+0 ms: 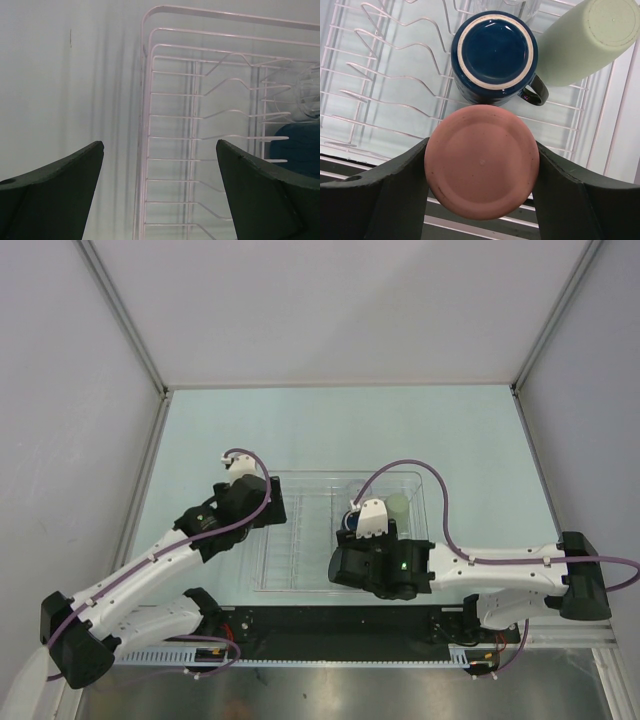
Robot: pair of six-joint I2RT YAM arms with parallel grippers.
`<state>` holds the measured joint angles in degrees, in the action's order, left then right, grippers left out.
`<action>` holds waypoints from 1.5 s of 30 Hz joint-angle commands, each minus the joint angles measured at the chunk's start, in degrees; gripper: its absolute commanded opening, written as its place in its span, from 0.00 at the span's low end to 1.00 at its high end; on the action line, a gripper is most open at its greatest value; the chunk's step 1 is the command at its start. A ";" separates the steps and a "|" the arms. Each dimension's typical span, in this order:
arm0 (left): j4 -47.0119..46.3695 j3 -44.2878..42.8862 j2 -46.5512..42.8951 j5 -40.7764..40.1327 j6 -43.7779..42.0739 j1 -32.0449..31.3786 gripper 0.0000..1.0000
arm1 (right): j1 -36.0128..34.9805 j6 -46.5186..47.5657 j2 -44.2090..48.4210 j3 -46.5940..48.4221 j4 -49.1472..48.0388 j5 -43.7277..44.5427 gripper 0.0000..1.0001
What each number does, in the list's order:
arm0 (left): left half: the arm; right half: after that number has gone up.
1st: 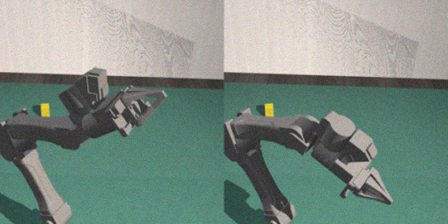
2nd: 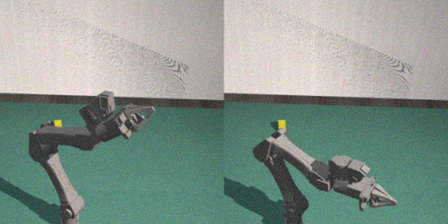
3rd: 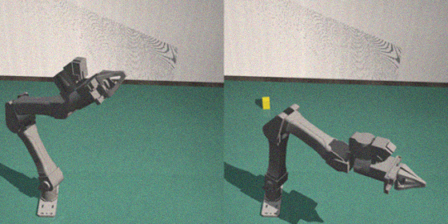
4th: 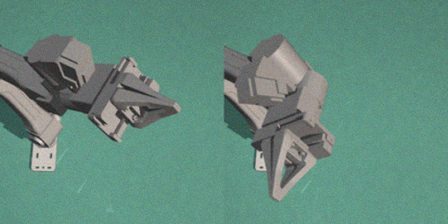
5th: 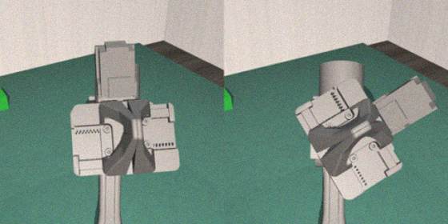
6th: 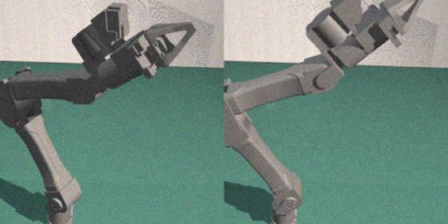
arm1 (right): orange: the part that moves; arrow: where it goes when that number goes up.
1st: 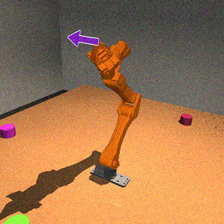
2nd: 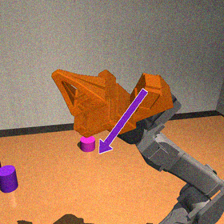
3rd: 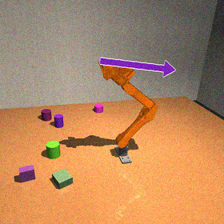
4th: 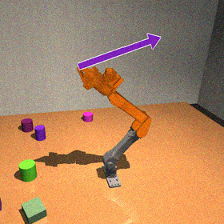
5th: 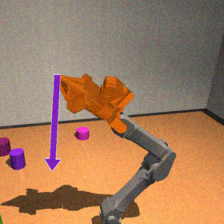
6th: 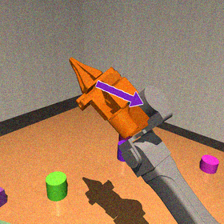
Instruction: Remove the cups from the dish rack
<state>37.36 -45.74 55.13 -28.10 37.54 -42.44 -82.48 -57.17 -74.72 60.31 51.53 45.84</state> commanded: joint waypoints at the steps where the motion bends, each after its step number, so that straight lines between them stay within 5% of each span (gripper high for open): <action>1: -1.77 -0.05 -0.29 0.24 0.78 -0.54 1.00 | -1.02 -1.90 1.42 2.61 1.82 3.29 0.00; 18: -1.77 -0.49 -1.17 -0.29 0.25 -0.63 1.00 | -1.99 1.87 5.45 16.40 11.66 11.28 0.00; 27: -1.86 -3.57 -0.03 -0.38 0.17 -0.72 1.00 | 9.94 14.26 13.45 20.29 6.58 10.24 0.00; 31: -4.31 -4.54 -1.51 1.29 0.52 -0.72 1.00 | 18.02 21.64 19.16 15.38 -6.47 1.22 0.00; 35: -16.48 -1.74 -6.60 9.60 -0.97 -0.72 1.00 | 26.21 27.89 25.92 6.51 -21.53 -12.42 0.00; 45: -41.74 2.49 -11.28 24.65 -2.30 -0.72 1.00 | 45.72 17.83 26.73 -5.88 -49.45 -48.42 0.00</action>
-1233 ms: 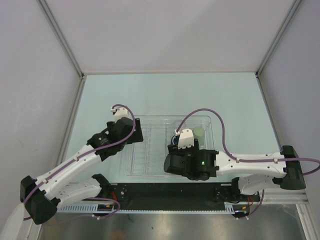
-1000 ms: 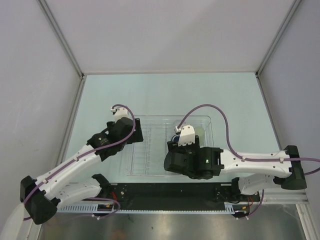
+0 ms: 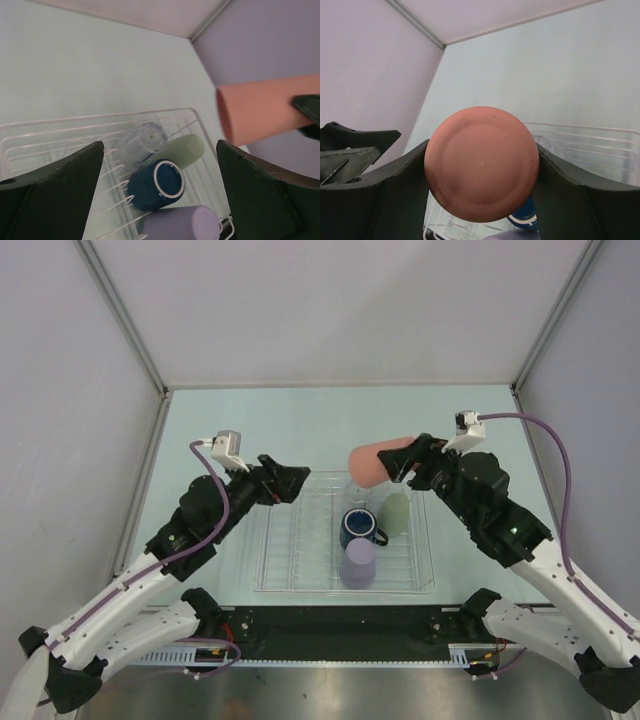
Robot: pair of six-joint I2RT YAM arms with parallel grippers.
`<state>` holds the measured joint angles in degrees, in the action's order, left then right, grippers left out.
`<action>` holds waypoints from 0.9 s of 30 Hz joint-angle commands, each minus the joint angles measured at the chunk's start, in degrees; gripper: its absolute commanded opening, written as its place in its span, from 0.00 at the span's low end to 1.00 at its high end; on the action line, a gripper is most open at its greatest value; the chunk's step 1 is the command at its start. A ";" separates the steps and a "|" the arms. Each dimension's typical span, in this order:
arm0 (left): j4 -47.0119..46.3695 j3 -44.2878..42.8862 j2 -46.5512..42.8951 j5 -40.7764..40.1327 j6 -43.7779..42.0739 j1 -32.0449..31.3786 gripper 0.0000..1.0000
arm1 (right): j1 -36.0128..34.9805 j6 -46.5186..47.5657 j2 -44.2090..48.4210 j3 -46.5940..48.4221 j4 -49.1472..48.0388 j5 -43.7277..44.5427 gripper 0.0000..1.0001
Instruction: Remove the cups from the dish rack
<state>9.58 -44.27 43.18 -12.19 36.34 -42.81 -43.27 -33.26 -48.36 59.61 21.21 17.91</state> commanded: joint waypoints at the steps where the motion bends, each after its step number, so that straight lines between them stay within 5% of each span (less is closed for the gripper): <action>1: -18.16 2.25 0.77 9.89 -0.40 -0.35 1.00 | 8.35 -7.86 0.20 -6.43 -20.76 -23.07 0.00; 12: -42.27 10.69 4.63 21.32 7.86 3.51 1.00 | 23.66 -35.90 -5.60 -24.89 -66.52 -45.76 0.00; 27: -53.26 8.24 13.51 29.67 11.47 3.70 1.00 | 17.26 -35.66 -15.53 -22.00 -70.78 -47.44 0.00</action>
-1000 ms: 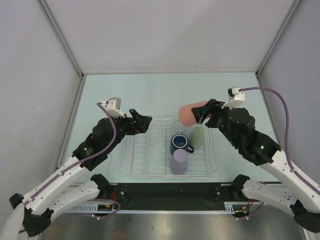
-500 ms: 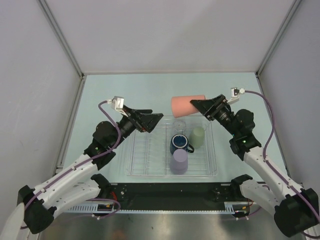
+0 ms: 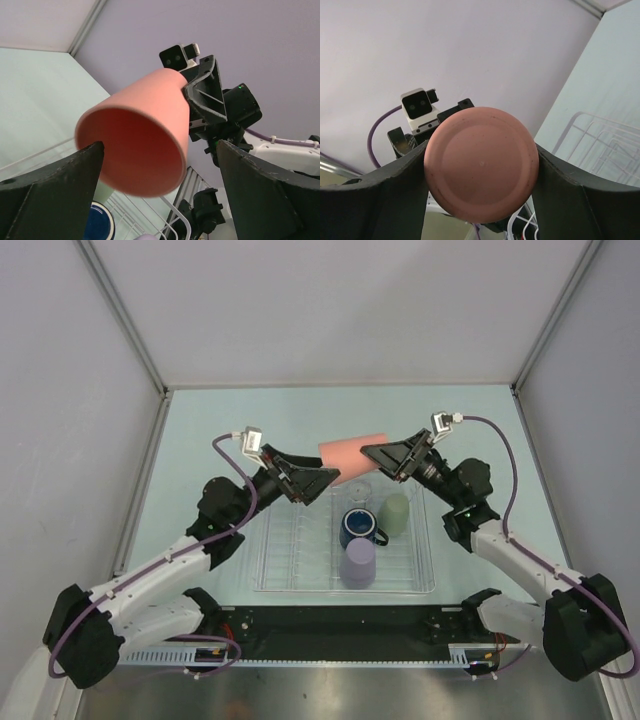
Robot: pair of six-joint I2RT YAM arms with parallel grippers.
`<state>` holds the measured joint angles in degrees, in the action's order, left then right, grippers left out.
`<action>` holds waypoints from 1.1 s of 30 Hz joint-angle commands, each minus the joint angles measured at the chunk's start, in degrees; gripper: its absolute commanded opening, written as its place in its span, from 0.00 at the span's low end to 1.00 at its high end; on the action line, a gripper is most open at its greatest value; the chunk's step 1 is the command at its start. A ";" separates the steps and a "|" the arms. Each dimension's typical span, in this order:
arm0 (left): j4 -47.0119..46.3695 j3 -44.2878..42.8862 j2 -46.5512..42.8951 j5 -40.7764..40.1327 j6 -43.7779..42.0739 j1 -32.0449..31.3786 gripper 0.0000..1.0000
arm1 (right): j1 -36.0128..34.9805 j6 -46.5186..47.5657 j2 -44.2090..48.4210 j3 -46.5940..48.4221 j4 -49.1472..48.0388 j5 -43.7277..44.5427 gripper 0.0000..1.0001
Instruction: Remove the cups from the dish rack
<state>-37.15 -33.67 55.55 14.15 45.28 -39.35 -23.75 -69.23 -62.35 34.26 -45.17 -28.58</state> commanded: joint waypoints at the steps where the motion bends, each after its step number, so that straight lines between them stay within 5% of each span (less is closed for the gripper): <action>1: -6.80 -2.36 1.40 3.51 2.71 0.24 0.99 | -2.70 0.50 -1.90 3.62 -4.49 -0.95 0.00; 6: -7.68 -3.07 2.90 4.39 3.15 0.24 0.90 | -7.35 1.38 -5.41 5.20 -5.89 -0.60 0.00; 7: -7.77 -3.07 2.98 4.57 3.15 0.33 0.78 | -7.80 1.47 -5.59 5.20 -6.16 -0.43 0.00; 12: -6.54 -3.07 2.81 5.10 2.36 0.33 0.51 | -8.24 2.17 -5.59 5.20 -6.25 -0.25 0.00; 14: -6.36 -3.24 2.98 5.36 2.19 0.24 0.31 | -8.68 2.35 -5.59 5.20 -6.07 -0.43 0.00; 15: -5.84 -3.42 2.99 5.53 2.18 0.24 0.01 | -8.77 2.43 -5.51 5.20 -5.99 -0.43 0.00; 17: -4.96 -3.42 2.90 4.84 2.27 0.33 0.01 | -8.95 2.87 -5.24 5.29 -5.03 -0.34 0.00; 18: -4.78 -3.42 2.81 4.92 2.36 0.24 0.00 | -8.77 3.31 -5.07 5.38 -4.06 -0.25 0.21; 20: -2.60 -4.12 2.37 4.57 1.57 0.33 0.01 | -8.51 5.07 -3.75 6.08 -0.37 0.19 0.48; 21: -1.10 -4.64 2.20 4.39 1.22 0.33 0.01 | -7.99 5.59 -3.22 6.60 1.55 0.45 0.81; 23: 5.11 -7.09 1.49 2.82 -0.71 0.42 0.00 | -7.11 7.87 -1.29 8.62 8.50 1.33 0.97; 33: 53.81 -34.50 7.70 -21.75 -17.14 6.73 0.00 | 5.91 21.66 12.16 19.94 47.13 19.41 1.00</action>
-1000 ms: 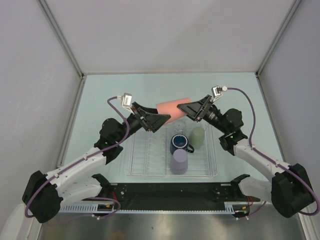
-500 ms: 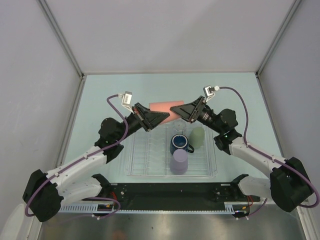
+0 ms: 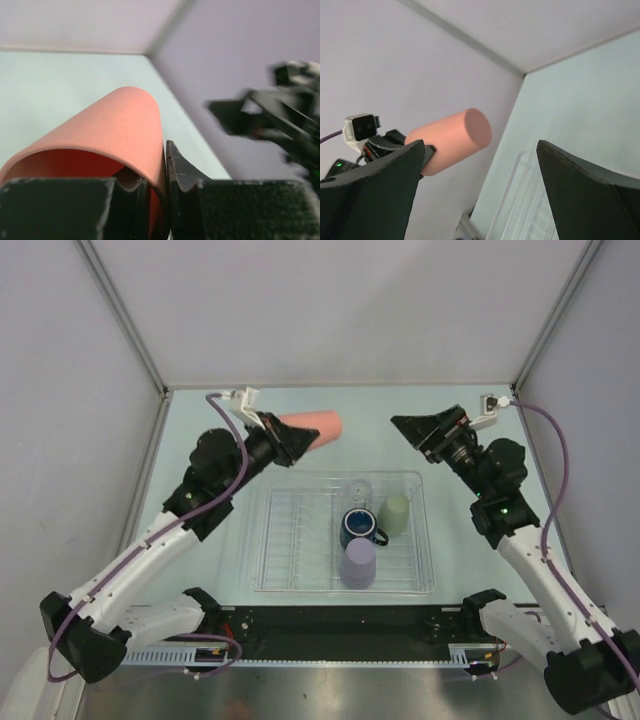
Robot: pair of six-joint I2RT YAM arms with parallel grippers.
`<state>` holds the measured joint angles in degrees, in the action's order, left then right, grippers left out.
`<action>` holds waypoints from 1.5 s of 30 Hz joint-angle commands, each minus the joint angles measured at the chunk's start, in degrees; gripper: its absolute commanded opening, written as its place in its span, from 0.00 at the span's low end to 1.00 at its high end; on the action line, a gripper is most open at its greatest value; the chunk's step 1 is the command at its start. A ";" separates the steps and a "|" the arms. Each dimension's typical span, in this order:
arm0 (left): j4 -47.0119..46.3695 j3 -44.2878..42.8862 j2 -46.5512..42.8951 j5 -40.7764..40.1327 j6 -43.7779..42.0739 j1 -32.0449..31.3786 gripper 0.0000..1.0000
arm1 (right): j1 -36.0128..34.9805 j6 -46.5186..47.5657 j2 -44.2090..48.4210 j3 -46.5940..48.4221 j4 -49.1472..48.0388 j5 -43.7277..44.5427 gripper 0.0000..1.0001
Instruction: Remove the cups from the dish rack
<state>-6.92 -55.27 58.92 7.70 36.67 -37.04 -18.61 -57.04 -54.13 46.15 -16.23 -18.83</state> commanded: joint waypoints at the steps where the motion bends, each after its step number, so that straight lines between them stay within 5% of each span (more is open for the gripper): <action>1: 31.19 -15.98 6.02 -17.87 -9.76 5.21 0.00 | 0.68 10.36 3.86 8.95 20.34 10.65 1.00; 7: 52.06 -37.79 22.80 -31.41 -14.51 11.72 0.00 | -0.64 14.31 1.84 13.08 32.48 18.73 1.00; 13: 60.61 -49.49 36.33 -32.49 -15.22 17.61 0.00 | -1.95 17.13 -0.19 14.49 38.64 24.36 1.00; 19: 67.21 -53.62 49.43 -27.93 -16.45 20.42 0.01 | -2.48 18.28 -1.24 14.58 40.84 25.95 1.00; 29: 66.77 -55.74 58.85 -22.57 -16.71 22.18 0.00 | -2.57 18.80 -2.03 13.35 41.37 25.42 1.00; 45: 60.45 -46.70 61.05 -19.05 -15.92 24.03 0.00 | -2.75 18.71 -3.18 11.24 40.66 23.66 1.00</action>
<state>56.23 -104.22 119.85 -12.99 20.93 -13.56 -21.06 -38.92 -57.21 57.87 25.36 5.32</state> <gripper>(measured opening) 0.171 0.994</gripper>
